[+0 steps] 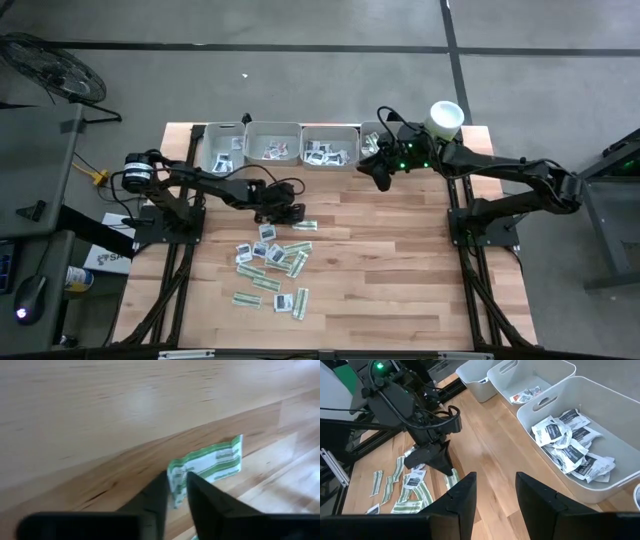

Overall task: Pick & Place First Aid Supplies
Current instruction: Put the green bandage into the right gray bin

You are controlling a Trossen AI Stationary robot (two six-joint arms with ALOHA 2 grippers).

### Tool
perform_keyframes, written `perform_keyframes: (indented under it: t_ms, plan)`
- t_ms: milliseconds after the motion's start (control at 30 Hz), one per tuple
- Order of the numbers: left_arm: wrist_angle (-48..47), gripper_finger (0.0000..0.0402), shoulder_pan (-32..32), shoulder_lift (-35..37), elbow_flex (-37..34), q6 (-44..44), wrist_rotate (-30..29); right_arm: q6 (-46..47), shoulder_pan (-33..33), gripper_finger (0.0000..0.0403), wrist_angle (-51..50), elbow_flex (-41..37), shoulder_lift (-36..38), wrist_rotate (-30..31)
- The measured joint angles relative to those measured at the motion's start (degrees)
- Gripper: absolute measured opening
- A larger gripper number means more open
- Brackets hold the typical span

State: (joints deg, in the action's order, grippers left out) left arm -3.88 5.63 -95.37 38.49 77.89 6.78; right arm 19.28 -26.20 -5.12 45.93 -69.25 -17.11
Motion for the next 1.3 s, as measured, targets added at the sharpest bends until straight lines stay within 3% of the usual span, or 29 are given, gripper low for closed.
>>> perform_keyframes:
  t_ms: [167,367,633,767,933,1133,1300]
  plan:
    - [-0.65,0.0007,0.0,-0.11,-0.1,-2.24,0.01,0.12,0.0,0.013,-0.15,0.0,0.0,0.01]
    - [-0.26,0.0003,0.0,0.08,-0.11,-5.2,-0.02,0.34,-0.01,0.013,-0.77,0.0,0.0,-0.21]
    - [-0.68,0.0001,-0.11,8.01,0.45,-13.39,-4.25,1.22,0.95,0.013,-1.47,0.0,0.0,-2.83]
    - [0.41,0.0001,-0.07,13.28,3.11,-19.01,-10.02,-0.21,2.93,0.013,-0.75,0.0,-0.04,-2.81]
    - [1.16,0.0,-0.09,16.48,9.59,-32.96,-15.92,-1.76,5.84,0.013,2.1,0.0,-0.48,-2.12]
    - [0.96,0.0,-0.07,16.47,18.06,-46.83,-18.11,-4.16,8.48,0.013,6.07,0.0,-0.76,0.9]
    - [0.36,0.0,-0.07,16.46,20.97,-51.63,-20.43,-6.3,9.01,0.0143,6.49,0.0,-0.76,1.58]
